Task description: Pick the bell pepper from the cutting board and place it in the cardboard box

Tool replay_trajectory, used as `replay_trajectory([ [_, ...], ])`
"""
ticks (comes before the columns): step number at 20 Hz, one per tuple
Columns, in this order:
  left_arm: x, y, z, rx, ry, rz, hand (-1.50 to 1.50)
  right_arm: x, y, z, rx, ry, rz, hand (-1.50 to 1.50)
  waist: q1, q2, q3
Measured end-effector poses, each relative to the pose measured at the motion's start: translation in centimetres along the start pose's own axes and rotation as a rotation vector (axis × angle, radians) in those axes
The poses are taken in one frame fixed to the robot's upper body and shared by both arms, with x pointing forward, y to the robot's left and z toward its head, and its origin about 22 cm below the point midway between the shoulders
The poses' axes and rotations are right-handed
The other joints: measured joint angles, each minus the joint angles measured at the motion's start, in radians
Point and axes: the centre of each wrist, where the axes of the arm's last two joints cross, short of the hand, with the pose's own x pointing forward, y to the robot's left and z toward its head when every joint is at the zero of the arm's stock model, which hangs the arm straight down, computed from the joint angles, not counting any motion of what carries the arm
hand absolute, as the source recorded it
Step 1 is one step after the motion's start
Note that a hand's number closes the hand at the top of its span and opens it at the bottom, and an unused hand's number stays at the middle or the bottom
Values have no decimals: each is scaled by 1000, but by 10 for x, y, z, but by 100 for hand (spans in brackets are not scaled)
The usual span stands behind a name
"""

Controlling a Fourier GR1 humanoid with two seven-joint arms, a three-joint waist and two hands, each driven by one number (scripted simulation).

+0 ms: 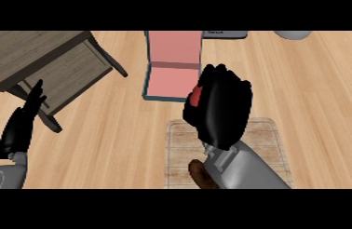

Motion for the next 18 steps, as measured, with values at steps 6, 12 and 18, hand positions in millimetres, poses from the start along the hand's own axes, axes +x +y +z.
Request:
replay_trajectory([
  [6,1,0,-4,-4,-21,-2,0,23,-4,-51,-6,41,-72,150,18,6,0],
  [12,14,-3,-8,-19,-38,1,0,28,10,-95,23,129,-154,150,38,14,1],
  [18,15,-13,-8,-25,-47,2,0,27,36,-128,48,195,-211,150,46,20,1],
])
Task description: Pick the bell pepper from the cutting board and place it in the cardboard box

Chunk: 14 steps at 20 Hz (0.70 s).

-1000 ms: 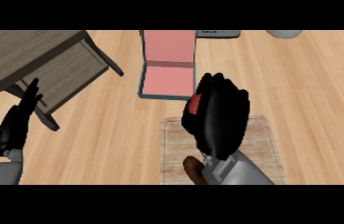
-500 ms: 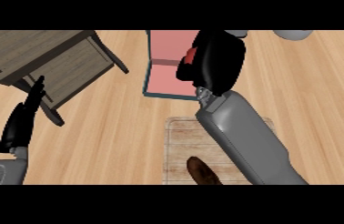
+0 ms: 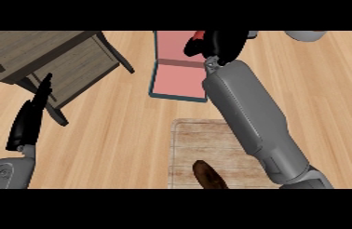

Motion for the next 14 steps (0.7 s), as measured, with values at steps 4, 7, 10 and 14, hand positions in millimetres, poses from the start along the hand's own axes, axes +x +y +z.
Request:
replay_trajectory([
  [4,1,1,-3,-3,-3,-3,0,0,14,-19,13,65,3,150,6,4,0],
  [7,-1,3,-2,-1,-6,-1,0,-8,23,-31,11,133,5,-150,9,7,0],
  [10,3,-2,-3,-6,-17,1,0,-18,31,-38,37,212,-46,-150,17,13,0],
  [14,6,-5,-5,-14,-26,6,0,-30,44,-40,62,267,-101,-150,27,15,1],
])
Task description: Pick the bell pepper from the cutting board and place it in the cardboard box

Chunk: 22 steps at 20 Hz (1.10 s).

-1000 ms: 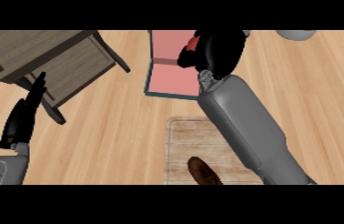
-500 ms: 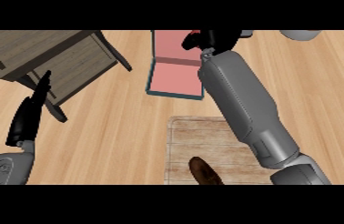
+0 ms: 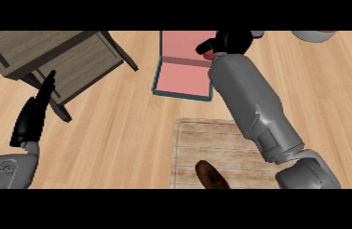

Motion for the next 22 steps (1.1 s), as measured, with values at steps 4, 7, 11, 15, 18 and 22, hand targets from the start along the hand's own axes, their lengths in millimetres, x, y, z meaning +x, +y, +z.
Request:
replay_trajectory([
  [4,0,3,0,-4,-4,1,0,2,1,-3,-19,-22,-48,-150,3,2,0],
  [7,0,5,1,2,-2,-5,0,0,3,-4,-70,-74,-96,-150,-1,-1,0],
  [11,-2,6,-1,7,9,-7,0,1,0,-8,-153,-122,-188,-150,-12,-4,0],
  [15,-10,9,0,15,28,-3,0,2,-2,-8,-222,-144,-293,-150,-28,-12,0],
  [18,-12,9,2,21,42,1,0,-1,-3,-9,-251,-156,-359,-150,-41,-20,0],
  [22,-21,21,6,43,67,-4,0,-14,-2,-7,-269,-153,-429,-150,-67,-33,0],
])
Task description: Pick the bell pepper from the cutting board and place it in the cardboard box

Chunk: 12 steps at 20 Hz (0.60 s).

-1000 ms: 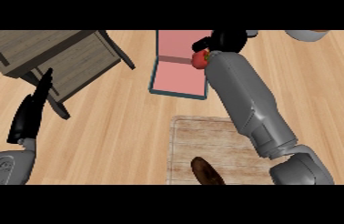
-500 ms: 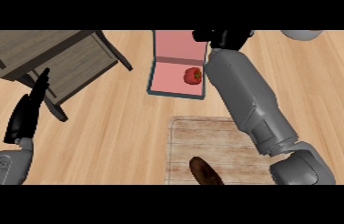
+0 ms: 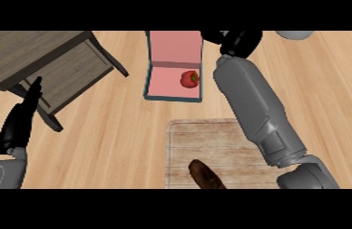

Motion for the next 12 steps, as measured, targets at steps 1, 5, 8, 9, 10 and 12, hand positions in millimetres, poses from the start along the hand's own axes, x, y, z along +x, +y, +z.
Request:
replay_trajectory([
  [1,-3,4,3,2,1,1,0,-6,-2,1,-6,7,-8,-150,-5,-3,0],
  [5,-9,6,9,24,29,-2,0,-29,-13,9,-21,30,-32,-150,-38,-15,0],
  [8,-16,9,12,33,45,-4,0,-50,-26,21,-21,35,-34,-150,-58,-21,-1],
  [9,-16,14,12,37,49,-5,0,-55,-31,25,-20,36,-33,-150,-63,-23,-1],
  [10,-18,15,13,41,53,-7,0,-60,-37,29,-19,37,-32,-150,-69,-24,-1],
  [12,-21,18,15,48,63,-6,0,-70,-51,36,-19,40,-35,-150,-82,-28,-2],
])
